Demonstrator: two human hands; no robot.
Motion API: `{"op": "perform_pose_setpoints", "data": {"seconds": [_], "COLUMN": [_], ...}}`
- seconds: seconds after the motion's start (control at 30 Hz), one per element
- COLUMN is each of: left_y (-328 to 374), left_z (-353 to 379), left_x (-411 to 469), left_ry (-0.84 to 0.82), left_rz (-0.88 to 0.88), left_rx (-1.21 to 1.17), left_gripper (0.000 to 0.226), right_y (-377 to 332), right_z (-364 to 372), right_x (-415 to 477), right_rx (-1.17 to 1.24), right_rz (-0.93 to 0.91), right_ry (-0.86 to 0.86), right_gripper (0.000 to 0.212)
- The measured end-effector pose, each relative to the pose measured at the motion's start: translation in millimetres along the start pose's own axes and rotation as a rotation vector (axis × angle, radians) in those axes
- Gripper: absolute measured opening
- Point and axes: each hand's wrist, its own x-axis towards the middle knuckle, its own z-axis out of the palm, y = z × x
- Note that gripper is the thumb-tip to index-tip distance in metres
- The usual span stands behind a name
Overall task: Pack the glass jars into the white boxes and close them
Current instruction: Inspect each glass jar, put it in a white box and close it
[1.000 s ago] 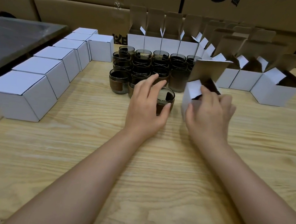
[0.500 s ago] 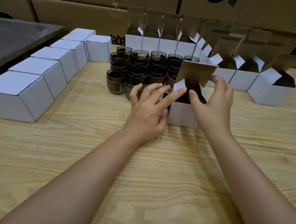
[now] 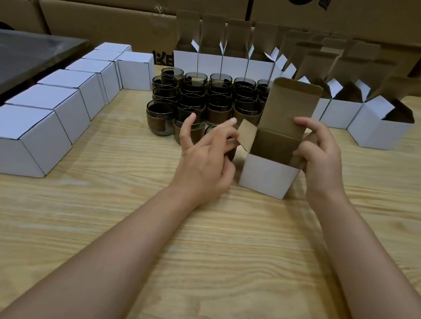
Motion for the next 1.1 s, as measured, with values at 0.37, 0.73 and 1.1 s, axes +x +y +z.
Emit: {"op": "perform_pose_setpoints", "data": {"seconds": [0.37,0.73,1.1], "left_y": [-2.4,-15.5,14.8], "left_z": [-3.0,-1.8,-33.0], "left_x": [2.2,2.9,39.7], "left_ry": [0.037,-0.145,0.113], "left_rz": [-0.085,-0.183,-0.366], "left_rx": [-0.086,0.085,-0.397], "left_gripper": [0.021,0.018,0.016], "right_y": [22.2,29.9,29.1], "right_z": [-16.1,-18.5,-15.9], "right_x": [8.6,12.2,11.3], "right_rx": [0.473,0.426,0.431], "right_rz": [0.223,0.187,0.148], "right_ry": [-0.107,-0.118,-0.113], "right_gripper": [0.069,0.062,0.056]}}
